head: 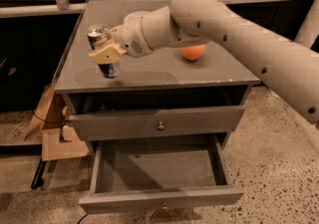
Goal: Place redbull can into middle drawer
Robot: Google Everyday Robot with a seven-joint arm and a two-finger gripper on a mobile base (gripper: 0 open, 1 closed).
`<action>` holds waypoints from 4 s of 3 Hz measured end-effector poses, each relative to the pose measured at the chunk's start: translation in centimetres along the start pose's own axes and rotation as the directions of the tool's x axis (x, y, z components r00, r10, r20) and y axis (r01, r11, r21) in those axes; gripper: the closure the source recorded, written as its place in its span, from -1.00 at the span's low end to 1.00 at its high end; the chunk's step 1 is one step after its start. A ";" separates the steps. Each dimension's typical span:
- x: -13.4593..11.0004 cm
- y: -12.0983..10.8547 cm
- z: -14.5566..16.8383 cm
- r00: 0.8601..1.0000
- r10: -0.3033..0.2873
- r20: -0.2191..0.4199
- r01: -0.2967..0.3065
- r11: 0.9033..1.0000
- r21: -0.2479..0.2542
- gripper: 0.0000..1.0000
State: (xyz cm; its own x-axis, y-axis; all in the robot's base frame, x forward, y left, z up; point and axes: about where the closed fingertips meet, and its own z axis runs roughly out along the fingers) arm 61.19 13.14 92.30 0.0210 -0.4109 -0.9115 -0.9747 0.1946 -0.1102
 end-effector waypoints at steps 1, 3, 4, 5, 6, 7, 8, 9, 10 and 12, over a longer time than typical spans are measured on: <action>0.0 0.0 0.0 1.000 0.000 0.000 0.000 1.000 -0.001 1.00; -1.2 4.0 -1.9 0.998 0.052 0.027 -0.052 0.999 -0.016 1.00; -2.4 7.6 -3.9 0.995 0.066 0.078 -0.066 0.998 0.005 1.00; -1.1 10.7 -4.5 0.985 0.093 0.145 -0.096 0.995 0.015 1.00; 4.0 13.3 -4.7 0.978 0.079 0.191 -0.085 0.996 0.022 1.00; 4.0 13.3 -4.7 0.978 0.080 0.191 -0.086 0.996 0.021 1.00; 7.5 14.0 -3.7 0.976 0.083 0.199 -0.086 0.996 0.005 1.00; 14.9 15.1 -2.0 0.972 0.109 0.209 -0.107 0.994 -0.021 1.00; 23.4 16.3 -0.2 0.959 0.174 0.223 -0.163 0.984 -0.067 1.00; 25.4 16.1 0.3 0.964 0.164 0.209 -0.151 0.986 -0.076 1.00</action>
Offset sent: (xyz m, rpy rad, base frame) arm -0.0282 -0.0056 0.0038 0.0183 0.0616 0.0007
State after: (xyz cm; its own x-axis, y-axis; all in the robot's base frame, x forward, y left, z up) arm 46.09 6.11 67.24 -0.0934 -0.1783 -0.9795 -0.9808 0.1859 0.0596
